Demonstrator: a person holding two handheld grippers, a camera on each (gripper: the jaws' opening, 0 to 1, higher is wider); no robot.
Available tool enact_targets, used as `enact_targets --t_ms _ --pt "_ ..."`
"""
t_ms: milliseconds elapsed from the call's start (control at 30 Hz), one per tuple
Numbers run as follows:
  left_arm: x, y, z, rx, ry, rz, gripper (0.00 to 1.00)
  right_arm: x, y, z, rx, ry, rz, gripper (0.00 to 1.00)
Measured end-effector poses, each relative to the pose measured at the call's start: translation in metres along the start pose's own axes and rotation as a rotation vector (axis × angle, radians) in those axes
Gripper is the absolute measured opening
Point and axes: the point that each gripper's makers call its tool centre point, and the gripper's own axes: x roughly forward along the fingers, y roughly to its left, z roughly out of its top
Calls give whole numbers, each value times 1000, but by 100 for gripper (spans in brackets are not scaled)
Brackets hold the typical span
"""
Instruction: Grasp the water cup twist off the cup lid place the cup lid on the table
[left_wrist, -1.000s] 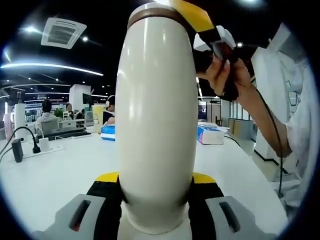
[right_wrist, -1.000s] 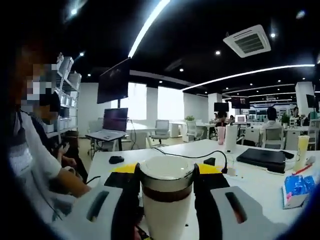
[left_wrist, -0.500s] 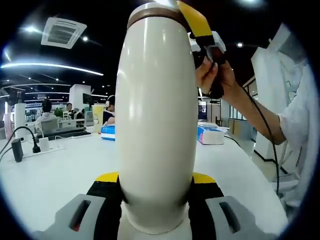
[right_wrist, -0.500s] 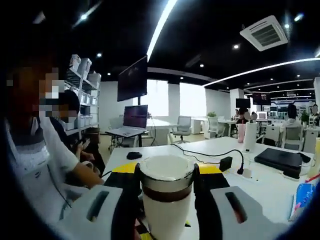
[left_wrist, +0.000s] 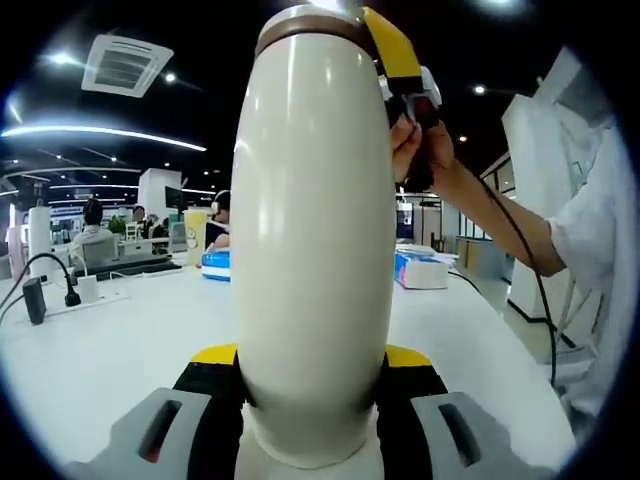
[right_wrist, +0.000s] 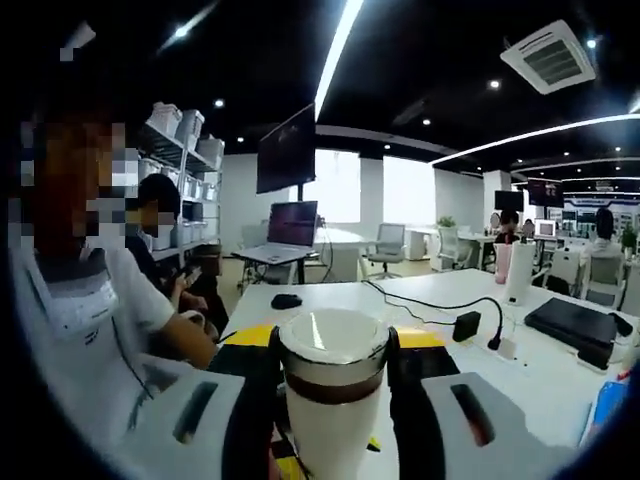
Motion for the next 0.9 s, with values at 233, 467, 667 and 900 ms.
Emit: enact_targets --t_ms 233,467,667,900 --pt "0 0 0 5 0 -2 52 -5 1 6 -16 50 -141 55" --pt "0 0 0 4 3 0 52 -10 4 10 -53 96 -428 67" --pt "0 -1 0 3 6 2 52 -12 -2 4 -151 98 -755 79" --pt "-1 -1 0 3 7 3 52 -8 -11 4 -74 -8 -968 81"
